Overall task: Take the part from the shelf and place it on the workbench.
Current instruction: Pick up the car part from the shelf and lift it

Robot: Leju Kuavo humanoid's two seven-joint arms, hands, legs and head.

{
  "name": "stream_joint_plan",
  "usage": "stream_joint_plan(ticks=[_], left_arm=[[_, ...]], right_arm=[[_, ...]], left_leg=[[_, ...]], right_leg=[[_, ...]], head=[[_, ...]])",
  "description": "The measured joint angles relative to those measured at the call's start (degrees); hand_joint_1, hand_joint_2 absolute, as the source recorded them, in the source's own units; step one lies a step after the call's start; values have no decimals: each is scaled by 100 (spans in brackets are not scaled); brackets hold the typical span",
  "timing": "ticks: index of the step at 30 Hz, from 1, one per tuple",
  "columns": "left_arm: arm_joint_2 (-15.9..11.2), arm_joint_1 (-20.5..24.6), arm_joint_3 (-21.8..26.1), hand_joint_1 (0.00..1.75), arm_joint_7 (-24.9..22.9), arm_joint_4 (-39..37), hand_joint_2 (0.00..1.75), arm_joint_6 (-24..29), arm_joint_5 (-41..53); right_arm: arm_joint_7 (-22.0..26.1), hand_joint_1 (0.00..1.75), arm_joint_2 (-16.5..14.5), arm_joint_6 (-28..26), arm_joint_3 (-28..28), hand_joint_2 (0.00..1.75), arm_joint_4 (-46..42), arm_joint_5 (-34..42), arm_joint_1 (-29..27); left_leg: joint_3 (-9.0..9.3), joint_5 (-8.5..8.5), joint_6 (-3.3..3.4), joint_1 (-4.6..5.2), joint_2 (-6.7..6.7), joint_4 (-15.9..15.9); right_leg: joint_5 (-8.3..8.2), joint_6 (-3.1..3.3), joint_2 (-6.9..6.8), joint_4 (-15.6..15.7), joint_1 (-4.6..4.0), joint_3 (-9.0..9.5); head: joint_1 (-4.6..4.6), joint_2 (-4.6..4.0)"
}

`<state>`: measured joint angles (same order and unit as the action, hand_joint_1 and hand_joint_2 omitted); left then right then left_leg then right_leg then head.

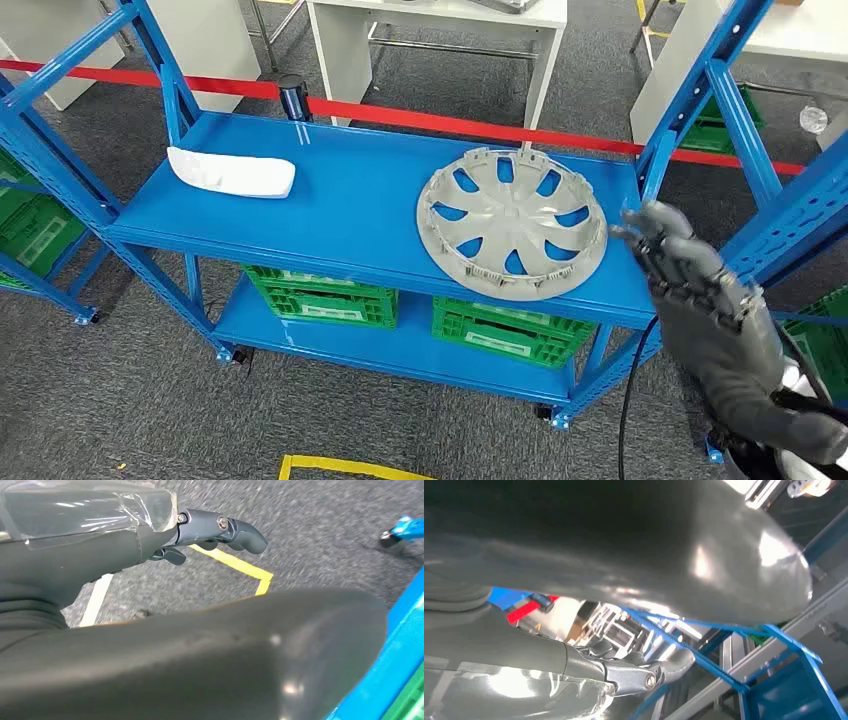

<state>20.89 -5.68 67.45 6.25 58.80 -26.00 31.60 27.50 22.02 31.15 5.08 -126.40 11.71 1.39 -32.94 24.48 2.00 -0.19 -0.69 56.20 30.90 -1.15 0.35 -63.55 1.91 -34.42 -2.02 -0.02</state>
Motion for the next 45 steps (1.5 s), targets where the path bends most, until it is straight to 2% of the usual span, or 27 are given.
stream_joint_plan(ticks=[2,3,4,5,7,9,11,13,14,15,18,19,20,21,23,24,25,28,31,32,35,36,37,39,41,43,45], left_arm=[[2,8,20,0,14,-1,0,-23,38],[3,17,38,0,28,-2,0,-48,74],[5,27,59,0,38,-2,0,-71,101],[6,41,83,0,47,-2,0,-89,119],[6,60,132,0,60,-3,0,-114,140],[8,63,171,0,72,-4,0,-136,150],[9,62,191,0,83,-4,0,-151,159],[4,60,200,0,88,5,0,-157,150],[2,57,201,0,88,13,0,-157,137],[-2,51,203,0,83,19,0,-157,119],[-11,40,212,0,61,24,0,-156,74],[-14,40,217,0,57,23,0,-162,70],[-14,42,222,0,55,23,0,-174,76],[-14,47,230,0,61,23,0,-190,100],[-19,70,267,0,102,23,0,-240,206],[-22,88,292,0,136,22,0,-273,289],[-27,108,316,0,177,19,0,-312,385],[-54,174,363,0,308,-11,0,-394,656],[-67,208,385,0,367,-37,0,-409,754],[-84,233,413,0,412,-71,0,-417,840],[-150,338,573,0,578,-227,0,-457,1210],[-162,368,626,0,607,-263,0,-474,1292],[-170,403,674,0,627,-291,0,-487,1351],[-183,460,753,0,659,-331,0,-508,1452],[-197,497,815,0,685,-362,0,-517,1536],[-217,522,863,0,718,-403,0,-526,1604],[-245,539,883,0,757,-464,0,-520,1664]], right_arm=[[-93,0,-2,10,48,0,0,20,-11],[-182,0,-4,18,107,0,1,50,-18],[-271,0,-5,22,176,0,3,87,-20],[-346,0,-6,22,250,0,7,127,-16],[-431,0,-4,20,386,0,25,191,20],[-488,0,7,-5,514,0,53,250,105],[-542,0,62,-67,639,0,90,328,201],[-612,0,152,-161,754,0,129,425,267],[-668,0,197,-216,808,0,145,476,295],[-757,0,232,-282,871,44,163,529,322],[-1173,0,287,-494,1108,175,246,635,368],[-1369,0,297,-564,1211,175,288,657,378],[-1588,0,307,-625,1325,175,338,677,401],[-1848,0,319,-683,1463,175,400,695,446],[-2261,0,334,-778,1758,175,546,684,621],[-2408,0,337,-820,1902,175,630,668,745],[-2527,0,334,-861,2046,175,732,654,889],[-2759,0,307,-944,2420,175,1080,646,1280],[-2804,0,287,-969,2560,175,1228,631,1432],[-2820,0,263,-1001,2674,175,1369,553,1594],[-2850,0,98,-1202,3211,175,2041,-88,2317],[-2849,0,28,-1271,3356,175,2219,-364,2507],[-2849,0,-40,-1330,3475,175,2359,-616,2680],[-2860,0,-186,-1445,3685,175,2608,-1196,3045],[-2917,0,-338,-1530,3863,175,2816,-1785,3372],[-2990,0,-489,-1585,4018,175,3036,-2314,3637],[-3036,0,-637,-1620,4162,175,3268,-2821,3876]], left_leg=[[-2,9,17,27,-19,1],[-2,18,34,54,-38,2],[1,28,49,81,-60,3],[7,39,60,104,-82,4],[35,64,65,136,-129,12],[53,109,38,179,-185,49],[60,149,-2,205,-254,82],[56,191,-53,195,-297,108],[25,258,-93,180,-252,187],[-54,380,-142,156,-171,371],[-528,848,-276,48,29,1379],[-659,895,-300,16,38,1613],[-700,836,-314,-9,42,1646],[-647,681,-319,-30,45,1478],[-292,282,-295,-44,71,678],[-142,161,-270,-37,86,343],[-56,115,-243,-23,99,149],[-46,119,-152,19,98,85],[-20,84,-102,13,92,39],[2,54,-67,6,82,0],[31,-6,20,17,42,-69],[27,-4,20,25,35,-59],[25,1,15,28,34,-44],[13,29,-17,37,38,16],[-21,69,-73,61,41,87],[-49,78,-122,64,34,112],[-96,124,-181,40,35,169]], right_leg=[[164,28,0,-432,-6,-229],[283,42,-1,-788,-14,-424],[326,37,-1,-995,-23,-547],[277,15,-7,-988,-35,-565],[-24,-35,-96,-327,-72,-263],[-291,13,-259,377,-125,72],[-374,114,-286,581,-160,156],[-401,177,-184,603,-137,173],[-414,198,-140,614,-113,188],[-426,218,-102,624,-86,203],[-434,234,-3,624,-60,210],[-433,233,28,623,-57,211],[-432,231,55,622,-54,214],[-430,229,87,622,-50,220],[-428,219,138,624,-50,230],[-427,201,159,623,-57,226],[-428,174,174,623,-61,216],[-446,77,189,651,-51,200],[-441,48,169,644,-49,189],[-324,68,134,399,-54,65],[162,125,44,-888,-66,-588],[160,98,39,-1003,-65,-652],[54,54,30,-827,-64,-571],[-248,-8,-15,-53,-61,-195],[-415,35,-42,476,-74,66],[-446,116,-27,548,-100,94],[-470,171,-11,559,-76,93]], head=[[1,0],[2,0],[0,0],[0,0],[0,0],[-4,0],[-10,0],[-8,0],[-12,0],[-18,0],[-30,0],[-30,0],[-30,0],[-30,0],[-29,0],[-27,0],[-27,0],[-27,0],[-24,0],[-16,0],[-2,0],[-3,0],[-2,0],[0,0],[-8,0],[-17,0],[-20,0]])
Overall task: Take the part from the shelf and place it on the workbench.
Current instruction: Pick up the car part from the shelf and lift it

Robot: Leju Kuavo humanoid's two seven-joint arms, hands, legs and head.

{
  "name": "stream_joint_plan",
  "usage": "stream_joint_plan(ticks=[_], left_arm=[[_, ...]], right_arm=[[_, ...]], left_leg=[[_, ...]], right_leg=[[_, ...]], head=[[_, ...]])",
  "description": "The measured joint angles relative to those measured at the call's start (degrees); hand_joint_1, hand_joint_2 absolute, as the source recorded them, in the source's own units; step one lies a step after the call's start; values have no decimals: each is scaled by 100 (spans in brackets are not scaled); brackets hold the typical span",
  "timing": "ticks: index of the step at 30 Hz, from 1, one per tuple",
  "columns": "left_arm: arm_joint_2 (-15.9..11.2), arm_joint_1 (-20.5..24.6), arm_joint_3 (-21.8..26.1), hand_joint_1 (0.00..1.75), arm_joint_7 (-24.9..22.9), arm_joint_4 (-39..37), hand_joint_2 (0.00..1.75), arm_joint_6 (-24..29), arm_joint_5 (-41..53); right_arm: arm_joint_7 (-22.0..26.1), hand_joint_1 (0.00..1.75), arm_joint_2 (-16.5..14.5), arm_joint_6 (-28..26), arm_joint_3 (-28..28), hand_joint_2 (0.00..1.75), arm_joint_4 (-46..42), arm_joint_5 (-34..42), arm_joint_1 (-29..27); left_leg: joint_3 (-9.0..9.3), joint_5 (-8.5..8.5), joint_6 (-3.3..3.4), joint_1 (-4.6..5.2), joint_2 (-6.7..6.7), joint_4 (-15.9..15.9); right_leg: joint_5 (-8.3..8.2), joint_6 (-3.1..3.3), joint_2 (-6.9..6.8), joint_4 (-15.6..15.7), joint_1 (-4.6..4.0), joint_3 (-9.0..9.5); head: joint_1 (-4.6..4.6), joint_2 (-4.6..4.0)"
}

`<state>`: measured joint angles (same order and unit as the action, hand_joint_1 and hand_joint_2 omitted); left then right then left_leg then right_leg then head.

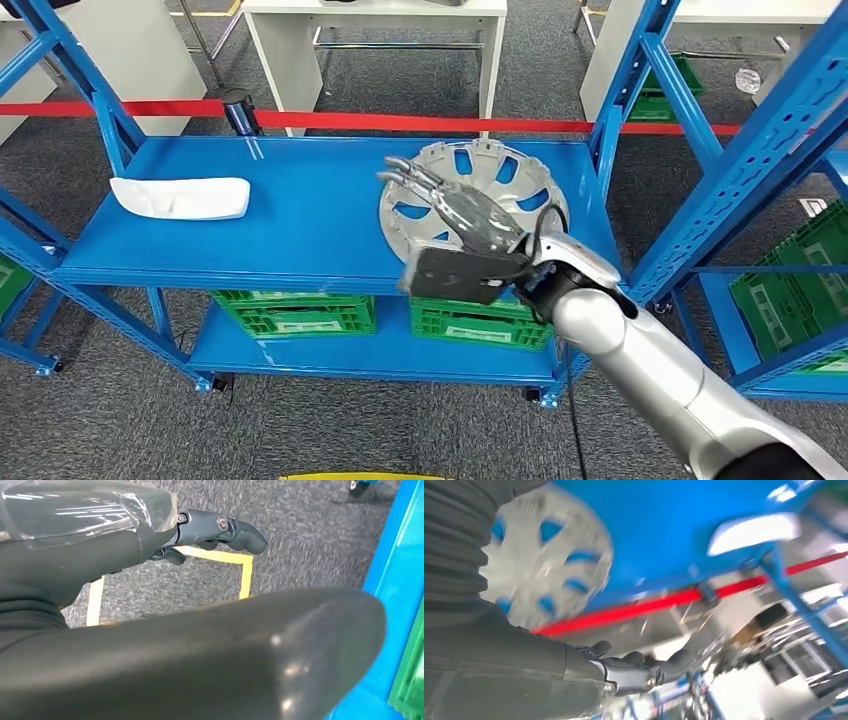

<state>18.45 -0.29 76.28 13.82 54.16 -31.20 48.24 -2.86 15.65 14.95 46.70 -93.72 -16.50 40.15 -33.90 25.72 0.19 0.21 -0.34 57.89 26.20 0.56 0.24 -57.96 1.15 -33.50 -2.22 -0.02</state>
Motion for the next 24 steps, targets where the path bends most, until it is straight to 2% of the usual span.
stream_joint_plan(ticks=[2,4,5,6,7,9,11,14,16,17,19,20,21,22,24], left_arm=[[-45,17,7,0,46,-80,0,22,51],[-102,36,11,0,90,-188,0,54,90],[-131,43,12,0,111,-245,0,75,114],[-158,45,14,0,131,-305,0,100,131],[-189,46,16,0,154,-363,0,123,144],[-270,58,21,0,196,-475,0,172,155],[-340,88,35,0,218,-558,0,206,156],[-380,122,87,0,229,-613,0,223,155],[-385,128,125,0,231,-620,0,224,154],[-386,132,139,0,230,-621,0,224,154],[-390,142,160,0,228,-622,0,223,154],[-392,145,169,0,226,-622,0,223,155],[-394,147,178,0,223,-623,0,225,155],[-396,148,186,0,220,-623,0,226,155],[-398,158,198,0,218,-633,0,229,161]], right_arm=[[-43,0,-156,21,147,175,232,-397,218],[-102,0,-308,103,282,175,480,-638,363],[-150,0,-377,179,345,175,607,-740,412],[-198,0,-443,268,409,175,737,-827,456],[-248,0,-507,369,473,175,865,-901,504],[-338,0,-644,564,606,175,1157,-1022,626],[-391,0,-766,677,724,175,1449,-1090,744],[-427,0,-893,736,856,175,1868,-1136,824],[-431,0,-944,733,904,175,2131,-1170,867],[-436,0,-961,730,918,175,2257,-1199,894],[-473,0,-984,722,934,175,2507,-1282,928],[-506,0,-993,716,936,175,2628,-1343,930],[-548,0,-1000,710,933,175,2735,-1407,928],[-591,0,-1009,702,923,175,2832,-1476,931],[-692,0,-1036,679,874,175,3004,-1630,957]], left_leg=[[-199,247,-82,-34,14,411],[-563,583,-152,-73,19,1176],[-713,660,-172,-89,19,1465],[-781,633,-184,-104,19,1567],[-736,500,-187,-117,18,1434],[-396,96,-170,-132,31,673],[-97,-101,-134,-114,54,66],[-35,-105,-42,-87,61,-63],[1,-150,51,-98,48,-140],[17,-172,91,-103,41,-176],[17,-181,131,-83,38,-185],[15,-180,137,-70,39,-183],[15,-179,142,-58,41,-181],[16,-178,143,-48,44,-176],[17,-172,135,-32,47,-159]], right_leg=[[-16,42,14,9,34,4],[-16,60,21,8,30,1],[-14,62,24,7,28,0],[-12,62,31,6,28,2],[-11,61,41,6,29,5],[-7,53,67,6,27,12],[-5,18,84,4,5,-6],[-16,-80,87,27,-1,-26],[69,-106,64,-105,-4,-98],[185,-90,52,-350,-8,-220],[482,-37,41,-1129,-10,-602],[582,-32,40,-1476,-13,-779],[597,-47,40,-1630,-13,-866],[525,-75,39,-1548,-14,-841],[217,-123,20,-813,-23,-497]], head=[[-27,0],[-50,0],[-50,0],[-52,0],[-53,0],[-52,0],[-51,0],[-50,0],[-40,0],[-34,0],[-30,0],[-30,0],[-29,0],[-29,0],[-28,0]])
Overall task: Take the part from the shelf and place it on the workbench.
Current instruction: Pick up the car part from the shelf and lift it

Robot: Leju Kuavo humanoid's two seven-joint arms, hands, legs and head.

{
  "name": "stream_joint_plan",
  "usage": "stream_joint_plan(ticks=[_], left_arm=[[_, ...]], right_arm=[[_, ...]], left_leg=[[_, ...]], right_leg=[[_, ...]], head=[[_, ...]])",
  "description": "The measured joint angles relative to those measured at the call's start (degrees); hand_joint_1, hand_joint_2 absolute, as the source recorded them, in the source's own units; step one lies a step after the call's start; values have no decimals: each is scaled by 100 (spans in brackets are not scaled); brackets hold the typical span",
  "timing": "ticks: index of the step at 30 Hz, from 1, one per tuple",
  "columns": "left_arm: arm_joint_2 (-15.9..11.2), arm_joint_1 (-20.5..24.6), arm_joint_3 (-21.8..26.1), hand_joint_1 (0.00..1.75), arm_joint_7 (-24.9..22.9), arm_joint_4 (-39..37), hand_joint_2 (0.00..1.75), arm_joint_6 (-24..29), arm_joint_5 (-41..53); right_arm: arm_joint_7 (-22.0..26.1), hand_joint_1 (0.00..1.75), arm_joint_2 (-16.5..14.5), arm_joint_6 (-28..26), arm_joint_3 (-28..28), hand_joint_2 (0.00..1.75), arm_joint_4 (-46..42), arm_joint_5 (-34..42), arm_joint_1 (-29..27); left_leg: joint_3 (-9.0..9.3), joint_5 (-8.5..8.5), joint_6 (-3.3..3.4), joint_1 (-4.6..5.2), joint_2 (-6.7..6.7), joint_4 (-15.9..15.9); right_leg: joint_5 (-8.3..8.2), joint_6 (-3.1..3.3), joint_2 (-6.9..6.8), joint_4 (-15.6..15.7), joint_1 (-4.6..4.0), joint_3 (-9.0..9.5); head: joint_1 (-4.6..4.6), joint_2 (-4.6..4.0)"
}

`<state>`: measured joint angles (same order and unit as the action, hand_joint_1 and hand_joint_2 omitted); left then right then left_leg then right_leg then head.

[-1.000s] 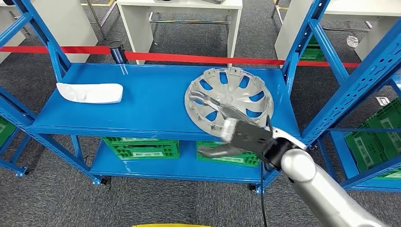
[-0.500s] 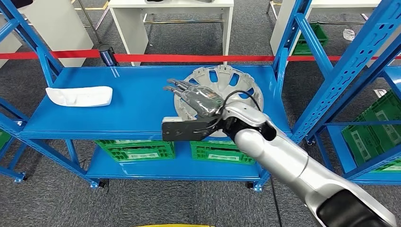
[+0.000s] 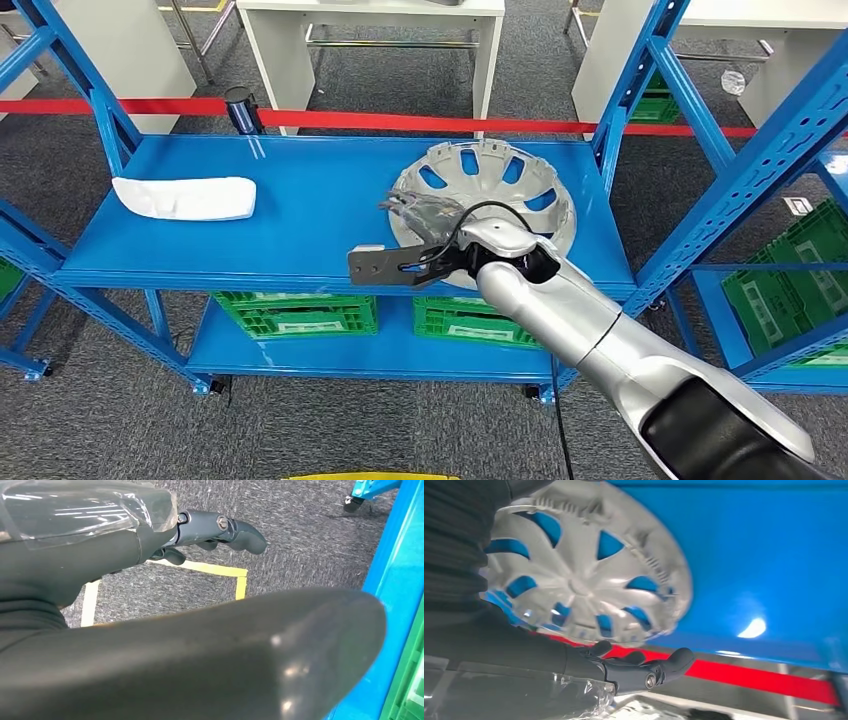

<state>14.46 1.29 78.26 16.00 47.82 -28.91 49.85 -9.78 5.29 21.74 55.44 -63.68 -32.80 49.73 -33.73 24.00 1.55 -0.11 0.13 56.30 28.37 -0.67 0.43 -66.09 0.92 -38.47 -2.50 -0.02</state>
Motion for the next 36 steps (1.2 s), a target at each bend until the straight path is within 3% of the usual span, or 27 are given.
stream_joint_plan(ticks=[2,3,7,8,10,12,13,14,15,17,19,22,24,26,27,28,29,31,33,36], left_arm=[[-13,21,1,0,1,-26,0,2,18],[-27,28,2,0,4,-46,0,4,31],[-88,39,3,0,38,-147,0,23,85],[-108,41,3,0,49,-170,0,30,96],[-142,43,3,0,66,-224,0,48,112],[-160,41,3,0,70,-275,0,72,125],[-169,40,3,0,71,-297,0,81,133],[-182,39,3,0,73,-314,0,88,140],[-202,40,2,0,77,-327,0,93,148],[-243,47,-1,0,88,-355,0,101,163],[-285,57,-6,0,105,-391,0,110,174],[-339,65,-13,0,150,-467,0,139,177],[-373,71,-14,0,186,-523,0,160,178],[-402,74,-15,0,209,-570,0,173,178],[-414,74,-16,0,218,-592,0,178,179],[-423,73,-16,0,226,-614,0,180,180],[-433,73,-19,0,236,-637,0,183,181],[-443,75,-31,0,255,-678,0,188,184],[-450,77,-43,0,268,-713,0,196,188],[-463,80,-51,0,276,-744,0,208,198]], right_arm=[[-78,0,-44,-20,-76,175,148,-139,47],[-108,0,-66,-29,-118,175,220,-208,64],[-207,0,-133,-34,-299,175,460,-487,76],[-224,0,-153,-27,-362,175,496,-557,76],[-238,0,-188,14,-499,175,577,-693,66],[-238,0,-202,81,-613,175,670,-801,35],[-231,0,-203,124,-663,175,711,-840,20],[-220,0,-208,170,-717,175,749,-872,10],[-202,0,-215,228,-769,175,783,-892,7],[-159,0,-231,365,-863,175,859,-901,15],[-118,0,-237,514,-923,175,956,-853,19],[-94,0,-237,702,-986,175,1112,-749,46],[-92,0,-227,809,-1004,175,1215,-702,89],[-97,0,-214,892,-998,175,1313,-678,101],[-107,0,-205,933,-992,175,1360,-673,96],[-125,0,-198,966,-985,175,1403,-671,97],[-145,0,-191,993,-976,175,1448,-671,107],[-190,0,-180,1013,-960,175,1508,-683,154],[-224,0,-171,999,-940,175,1552,-711,191],[-282,0,-154,966,-899,175,1603,-787,191]], left_leg=[[-27,22,-32,36,-2,46],[-41,29,-52,45,-5,64],[-120,147,-164,17,-8,211],[-218,283,-204,1,-7,429],[-548,638,-280,-41,-7,1161],[-811,782,-324,-79,-8,1700],[-800,698,-332,-95,-9,1661],[-676,524,-334,-108,-9,1393],[-477,320,-331,-117,-7,984],[-119,95,-304,-104,1,294],[-18,100,-246,-70,8,105],[9,42,-106,-67,-5,27],[24,5,-32,-72,-16,-23],[15,1,-2,-51,-15,-24],[15,2,4,-41,-12,-23],[15,2,6,-33,-7,-20],[16,4,5,-26,-2,-14],[8,16,-13,2,5,15],[-12,34,-51,31,0,50],[-37,59,-133,12,-7,80]], right_leg=[[-236,31,-30,678,-26,333],[-280,61,-40,817,-41,401],[-326,163,-24,869,-9,427],[-332,183,-22,875,12,434],[-330,204,-19,874,16,437],[-329,202,-16,871,19,438],[-328,201,-12,869,22,440],[-327,198,-7,869,27,445],[-326,194,1,869,32,452],[-323,158,18,865,13,445],[-336,90,26,873,-2,423],[-282,14,19,785,12,351],[-29,49,11,236,12,73],[249,78,10,-563,10,-314],[302,68,9,-797,9,-431],[261,41,9,-783,9,-428],[144,11,7,-532,8,-305],[-147,-7,-10,316,-9,130],[-302,48,-27,820,-33,392],[-346,139,-18,890,-34,422]], head=[[-5,0],[-8,0],[-18,0],[-24,0],[-35,0],[-35,0],[-34,0],[-35,0],[-34,0],[-35,0],[-33,0],[-25,0],[-16,0],[-14,0],[-15,0],[-15,0],[-15,0],[-14,0],[-23,0],[-30,0]])
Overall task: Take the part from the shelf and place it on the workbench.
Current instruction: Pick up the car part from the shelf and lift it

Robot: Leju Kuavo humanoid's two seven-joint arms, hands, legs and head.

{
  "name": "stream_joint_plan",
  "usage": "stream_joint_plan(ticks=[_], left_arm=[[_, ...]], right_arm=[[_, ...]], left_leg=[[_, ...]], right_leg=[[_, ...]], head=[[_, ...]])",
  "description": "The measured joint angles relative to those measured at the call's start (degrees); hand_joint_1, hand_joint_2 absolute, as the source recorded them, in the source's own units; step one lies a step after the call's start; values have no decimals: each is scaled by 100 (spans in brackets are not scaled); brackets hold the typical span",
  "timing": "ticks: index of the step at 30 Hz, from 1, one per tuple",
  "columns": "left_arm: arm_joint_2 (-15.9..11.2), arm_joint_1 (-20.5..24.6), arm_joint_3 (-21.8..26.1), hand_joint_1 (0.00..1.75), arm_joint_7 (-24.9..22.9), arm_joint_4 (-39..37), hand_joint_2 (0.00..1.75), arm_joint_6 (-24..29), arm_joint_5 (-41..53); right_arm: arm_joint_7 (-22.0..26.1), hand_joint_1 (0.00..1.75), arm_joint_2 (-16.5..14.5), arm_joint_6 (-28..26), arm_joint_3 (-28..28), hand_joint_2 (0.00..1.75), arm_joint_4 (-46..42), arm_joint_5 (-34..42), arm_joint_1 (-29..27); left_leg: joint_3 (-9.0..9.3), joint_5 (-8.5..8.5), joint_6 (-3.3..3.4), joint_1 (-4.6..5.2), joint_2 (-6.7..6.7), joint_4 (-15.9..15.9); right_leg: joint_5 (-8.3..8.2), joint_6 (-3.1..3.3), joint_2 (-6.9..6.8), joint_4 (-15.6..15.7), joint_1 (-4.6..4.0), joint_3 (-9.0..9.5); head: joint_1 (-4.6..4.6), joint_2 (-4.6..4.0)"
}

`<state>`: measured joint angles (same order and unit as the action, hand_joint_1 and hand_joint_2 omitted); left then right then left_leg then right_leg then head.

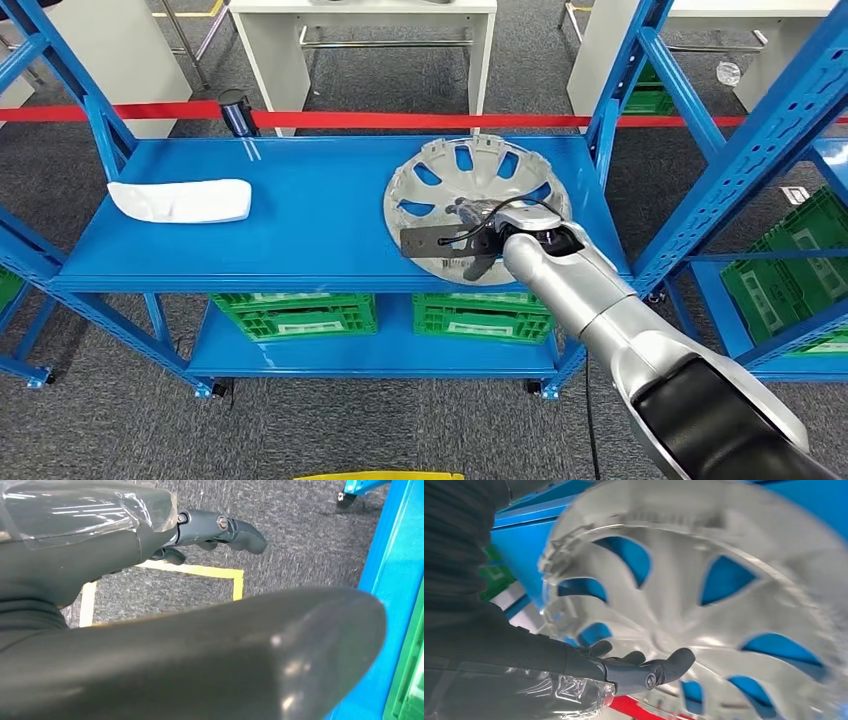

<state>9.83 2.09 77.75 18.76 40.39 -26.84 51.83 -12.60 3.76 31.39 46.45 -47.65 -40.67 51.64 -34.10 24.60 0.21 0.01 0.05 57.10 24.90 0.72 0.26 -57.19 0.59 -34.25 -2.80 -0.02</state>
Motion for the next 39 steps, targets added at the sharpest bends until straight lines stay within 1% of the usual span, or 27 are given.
stream_joint_plan(ticks=[2,5,6,7,8,10,11,12,15,16,17,19,20,21,22,23,25,26,27,30,32,33,35,36,37,38,39], left_arm=[[-17,4,-8,0,1,-9,0,1,9],[-36,10,-17,0,1,-27,0,2,20],[-38,10,-25,0,1,-37,0,5,25],[-40,12,-36,0,1,-47,0,9,29],[-44,17,-47,0,1,-55,0,16,30],[-60,33,-76,0,1,-70,0,41,30],[-69,44,-95,0,1,-79,0,54,29],[-75,55,-117,0,1,-89,0,63,27],[-85,73,-162,0,-1,-103,0,66,8],[-86,76,-173,0,-2,-105,0,65,-3],[-86,79,-186,0,-3,-107,0,65,-13],[-84,84,-219,0,-7,-112,0,66,-26],[-84,84,-232,0,-10,-115,0,66,-29],[-83,83,-248,0,-13,-117,0,67,-33],[-80,83,-265,0,-15,-120,0,69,-37],[-78,84,-282,0,-16,-124,0,72,-39],[-68,86,-317,0,-17,-132,0,80,-45],[-65,87,-331,0,-19,-136,0,84,-49],[-62,89,-344,0,-23,-140,0,87,-56],[-58,95,-408,0,-43,-151,0,104,-73],[-59,99,-456,0,-50,-156,0,114,-80],[-61,101,-470,0,-53,-156,0,117,-84],[-60,100,-485,0,-68,-158,0,119,-93],[-59,98,-488,0,-83,-160,0,120,-102],[-58,95,-493,0,-98,-160,0,120,-115],[-57,93,-504,0,-111,-157,0,120,-130],[-57,92,-521,0,-122,-151,0,119,-145]], right_arm=[[-42,0,10,-31,25,175,9,-56,-7],[-88,0,21,-81,54,175,9,-164,-81],[-100,0,27,-88,66,175,9,-202,-123],[-110,0,32,-90,80,175,9,-237,-164],[-117,0,35,-90,95,175,8,-269,-195],[-120,0,32,-89,121,175,7,-332,-224],[-116,0,30,-84,128,175,8,-360,-228],[-108,0,28,-75,134,175,8,-385,-236],[-77,0,27,-28,165,175,10,-455,-294],[-75,7,27,-20,177,175,12,-485,-309],[-81,22,28,-18,185,175,15,-519,-318],[-114,109,33,-22,199,175,29,-613,-355],[-135,145,35,-30,209,175,38,-662,-392],[-158,173,37,-43,222,175,48,-715,-438],[-178,174,36,-62,232,175,57,-763,-481],[-203,173,34,-86,239,175,65,-811,-510],[-271,172,26,-155,240,175,73,-925,-530],[-309,171,17,-191,238,175,74,-983,-535],[-346,169,10,-229,233,175,75,-1041,-550],[-440,168,-10,-317,187,175,77,-1194,-619],[-487,169,-31,-345,139,175,70,-1309,-657],[-507,168,-43,-361,115,175,56,-1368,-687],[-544,168,-61,-397,70,175,7,-1477,-769],[-562,170,-66,-407,44,175,-28,-1531,-814],[-572,172,-69,-401,17,175,-72,-1592,-857],[-578,173,-73,-388,-16,175,-126,-1656,-899],[-580,175,-76,-368,-48,175,-183,-1716,-937]], left_leg=[[-122,182,-72,-25,1,262],[-618,676,-159,-69,0,1343],[-739,731,-174,-82,-1,1589],[-764,681,-182,-94,-1,1623],[-668,527,-181,-105,-1,1409],[-272,158,-159,-114,2,605],[-99,56,-139,-106,5,270],[2,20,-116,-93,8,74],[47,11,-20,-72,6,-32],[60,-13,26,-79,1,-63],[71,-37,69,-87,-5,-96],[74,-58,120,-85,-9,-123],[69,-59,128,-79,-7,-122],[67,-58,130,-75,-3,-119],[66,-58,130,-73,3,-115],[66,-56,127,-72,9,-107],[60,-37,98,-63,17,-72],[51,-21,72,-49,17,-46],[41,-5,45,-37,16,-23],[18,18,-32,-47,11,4],[-75,160,-94,-68,6,195],[-198,311,-125,-76,4,457],[-546,652,-173,-83,1,1219],[-694,739,-185,-84,1,1520],[-754,722,-187,-84,1,1628],[-698,596,-180,-84,1,1498],[-536,396,-164,-84,1,1155]], right_leg=[[-17,53,4,19,36,17],[-17,85,5,19,43,22],[-16,86,6,18,43,22],[-16,86,9,18,44,24],[-15,85,15,17,44,28],[-13,74,31,17,38,35],[-12,55,38,15,26,27],[-16,29,43,13,15,14],[-30,-65,42,17,14,-22],[12,-77,38,-49,19,-62],[103,-75,35,-222,21,-152],[412,-30,30,-936,23,-501],[552,-19,29,-1344,25,-695],[630,-27,29,-1626,26,-829],[621,-54,28,-1687,28,-857],[527,-93,25,-1503,29,-765],[241,-145,7,-680,25,-344],[131,-135,0,-330,18,-158],[70,-108,-6,-111,6,-39],[32,-8,0,-28,-8,13],[21,45,3,-13,24,28],[19,63,3,-9,40,35],[26,78,3,-11,38,38],[29,80,2,-12,36,40],[31,81,3,-13,35,45],[32,81,6,-13,35,52],[33,80,11,-13,35,62]], head=[[-8,0],[-15,0],[-15,0],[-15,0],[-15,0],[-15,0],[-14,0],[-12,0],[-9,0],[-5,0],[-2,0],[5,0],[5,0],[5,0],[5,0],[6,0],[7,0],[2,0],[-1,0],[-4,0],[-12,0],[-17,0],[-23,0],[-22,0],[-22,0],[-22,0],[-22,0]])
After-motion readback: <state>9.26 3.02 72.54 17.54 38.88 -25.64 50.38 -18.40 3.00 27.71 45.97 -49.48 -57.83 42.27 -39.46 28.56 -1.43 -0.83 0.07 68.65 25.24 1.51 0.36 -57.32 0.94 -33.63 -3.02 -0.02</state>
